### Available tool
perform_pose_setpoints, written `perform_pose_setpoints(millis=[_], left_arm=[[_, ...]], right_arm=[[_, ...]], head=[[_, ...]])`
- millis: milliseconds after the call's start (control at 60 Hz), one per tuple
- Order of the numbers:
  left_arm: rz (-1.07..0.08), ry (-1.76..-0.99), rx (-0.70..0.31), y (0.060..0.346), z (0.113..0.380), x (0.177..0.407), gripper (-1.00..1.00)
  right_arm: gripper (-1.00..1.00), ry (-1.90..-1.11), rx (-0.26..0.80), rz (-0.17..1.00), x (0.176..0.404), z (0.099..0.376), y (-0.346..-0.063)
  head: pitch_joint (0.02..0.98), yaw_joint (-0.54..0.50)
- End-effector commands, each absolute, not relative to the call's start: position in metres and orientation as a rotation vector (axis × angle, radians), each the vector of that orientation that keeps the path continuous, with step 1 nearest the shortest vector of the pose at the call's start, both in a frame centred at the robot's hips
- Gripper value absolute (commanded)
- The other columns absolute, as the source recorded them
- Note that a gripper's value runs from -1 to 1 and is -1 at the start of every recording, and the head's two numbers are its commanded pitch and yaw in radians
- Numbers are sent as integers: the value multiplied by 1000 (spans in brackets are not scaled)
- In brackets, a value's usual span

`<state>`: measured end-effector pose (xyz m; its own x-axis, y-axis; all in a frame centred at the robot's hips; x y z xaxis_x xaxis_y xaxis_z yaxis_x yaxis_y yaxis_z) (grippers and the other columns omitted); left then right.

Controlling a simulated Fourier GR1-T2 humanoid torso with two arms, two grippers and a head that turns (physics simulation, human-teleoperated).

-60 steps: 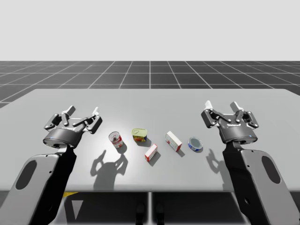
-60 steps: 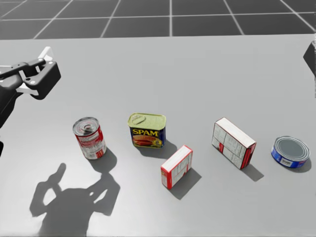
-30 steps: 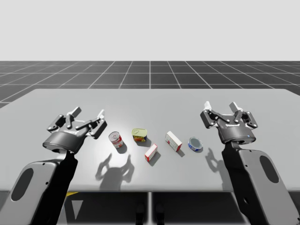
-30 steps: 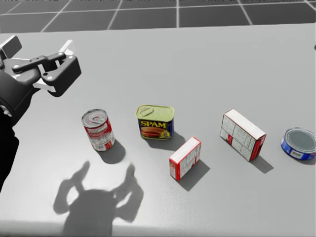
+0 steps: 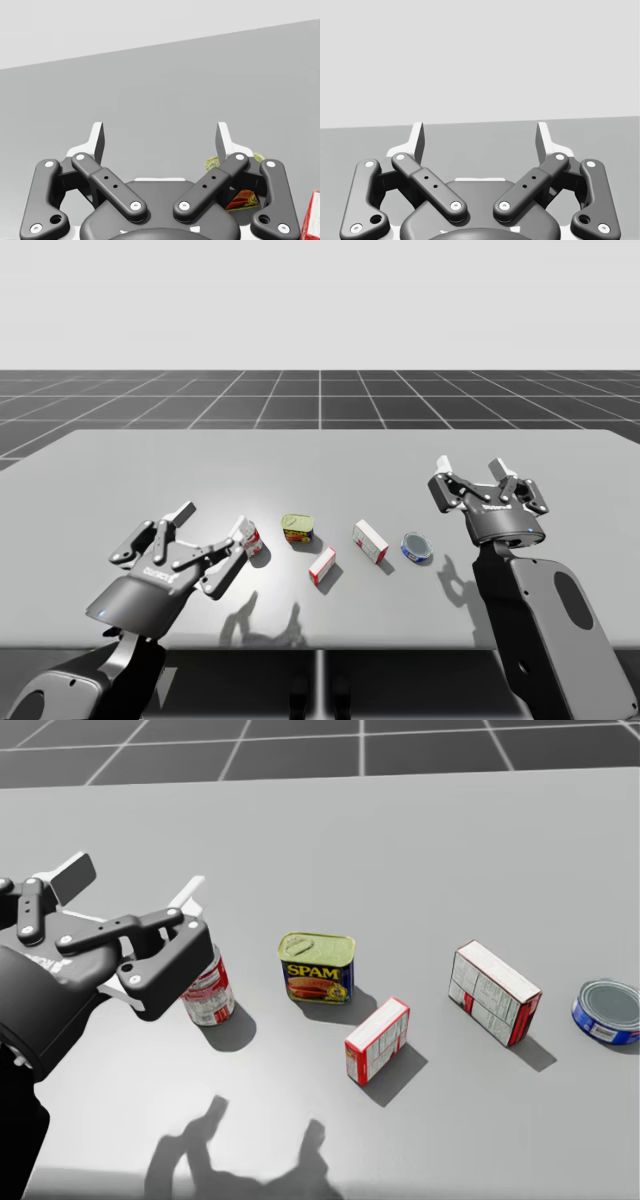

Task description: Pick up the potted meat can and lift it.

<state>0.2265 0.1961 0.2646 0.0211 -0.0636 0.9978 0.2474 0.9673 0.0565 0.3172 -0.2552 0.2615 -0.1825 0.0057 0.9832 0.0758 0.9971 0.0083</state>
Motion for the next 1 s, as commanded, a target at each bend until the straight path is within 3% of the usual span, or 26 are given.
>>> perform_pose_setpoints(millis=[17, 233, 650, 1000], left_arm=[[-266, -1488, -207, 189, 241, 206, -1000], [-255, -1423, -275, 189, 210, 199, -1000], [-324, -1270, -299, 161, 162, 204, -1000], [-320, -1257, -250, 133, 147, 227, -1000]], right_arm=[[-1000, -1754, -51, -72, 317, 262, -256], [-1000, -1753, -49, -76, 317, 261, -255], [-1000, -1759, -61, -75, 317, 261, -254], [-1000, -1757, -65, -70, 317, 261, -255]], head=[[797, 90], [802, 94], [805, 94], [809, 90]])
